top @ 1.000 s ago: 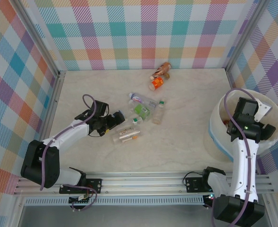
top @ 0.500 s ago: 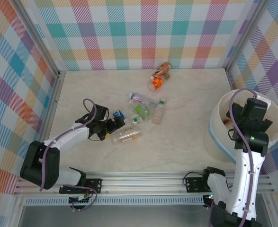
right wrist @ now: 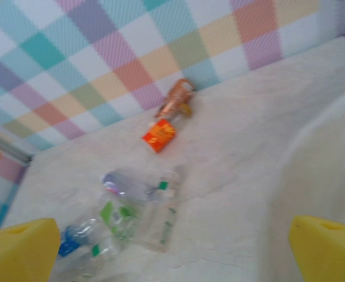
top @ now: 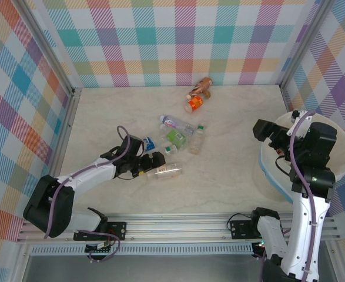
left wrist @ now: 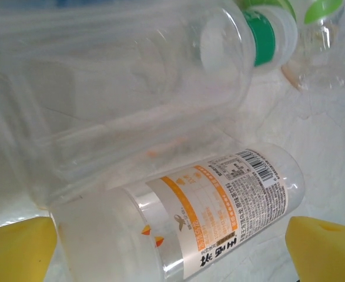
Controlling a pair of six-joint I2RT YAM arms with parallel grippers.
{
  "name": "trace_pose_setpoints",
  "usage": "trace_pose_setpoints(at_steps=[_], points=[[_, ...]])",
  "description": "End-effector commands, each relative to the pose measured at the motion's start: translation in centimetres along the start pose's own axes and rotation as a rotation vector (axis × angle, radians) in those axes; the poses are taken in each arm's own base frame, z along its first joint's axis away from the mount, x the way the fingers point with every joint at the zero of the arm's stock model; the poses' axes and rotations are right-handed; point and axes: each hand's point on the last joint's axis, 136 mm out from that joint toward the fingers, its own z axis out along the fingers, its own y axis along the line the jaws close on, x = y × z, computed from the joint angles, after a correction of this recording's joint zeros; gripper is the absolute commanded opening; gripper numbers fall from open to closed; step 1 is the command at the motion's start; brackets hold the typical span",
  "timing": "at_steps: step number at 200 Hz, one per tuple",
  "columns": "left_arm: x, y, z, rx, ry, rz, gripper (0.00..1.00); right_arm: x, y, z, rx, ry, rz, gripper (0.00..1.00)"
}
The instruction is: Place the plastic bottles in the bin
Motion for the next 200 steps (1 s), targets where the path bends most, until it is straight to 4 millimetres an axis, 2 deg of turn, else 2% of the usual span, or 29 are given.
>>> trace_pose_setpoints(at_steps=[1, 29, 57, 85, 96, 109, 120, 136, 137, 140, 145, 153, 163, 179, 200], points=[[1.2, -0.9, 0.3, -0.012, 0.035, 0.117, 1.00, -0.9, 5.1, -1.0, -0.253, -0.019, -0.022, 1.00], [3.0, -0.2, 0.2, -0.119, 0.073, 0.248, 1.00, 0.0, 6.2, -0.5, -0.307, 0.012, -0.045, 1.00], [3.1, 0.6, -0.6, -0.192, 0.053, 0.287, 1.00, 1.0, 7.2, 0.4, -0.346, 0.051, -0.071, 1.00], [3.0, -0.2, -1.5, -0.152, 0.011, 0.364, 1.00, 4.5, 10.1, 2.0, -0.466, 0.165, -0.196, 1.00], [2.8, -0.1, -1.7, -0.146, -0.020, 0.362, 1.00, 7.0, 11.2, 3.2, -0.507, 0.239, -0.268, 1.00], [3.1, 0.2, -1.5, -0.131, -0.032, 0.333, 1.00, 11.4, 12.1, 5.3, -0.542, 0.345, -0.404, 1.00], [3.6, 0.8, -1.0, -0.126, -0.020, 0.307, 1.00, 16.7, 12.9, 7.0, -0.569, 0.458, -0.568, 1.00], [3.9, 2.3, -0.7, -0.179, -0.022, 0.231, 1.00, 25.7, 13.5, 8.8, -0.633, 0.665, -0.873, 1.00], [3.8, 2.4, -0.7, -0.182, -0.023, 0.228, 1.00, 26.9, 13.5, 8.9, -0.646, 0.697, -0.908, 1.00], [3.8, 2.6, -0.7, -0.190, -0.025, 0.211, 1.00, 27.7, 13.5, 9.0, -0.652, 0.722, -0.926, 1.00], [3.7, 2.9, -0.7, -0.201, -0.026, 0.187, 1.00, 30.4, 13.7, 9.4, -0.690, 0.790, -0.994, 1.00], [3.5, 3.3, -0.8, -0.214, -0.024, 0.147, 1.00, 32.9, 13.8, 10.0, -0.731, 0.843, -1.057, 1.00], [3.1, 4.2, -1.0, -0.242, -0.021, 0.089, 1.00, 34.8, 14.2, 11.1, -0.765, 0.852, -1.103, 1.00], [2.8, 5.0, -1.3, -0.251, -0.017, 0.016, 1.00, 36.0, 14.8, 12.6, -0.801, 0.819, -1.168, 1.00], [2.3, 5.6, -1.7, -0.241, -0.036, -0.028, 1.00, 37.6, 14.9, 13.1, -0.846, 0.850, -1.232, 1.00]])
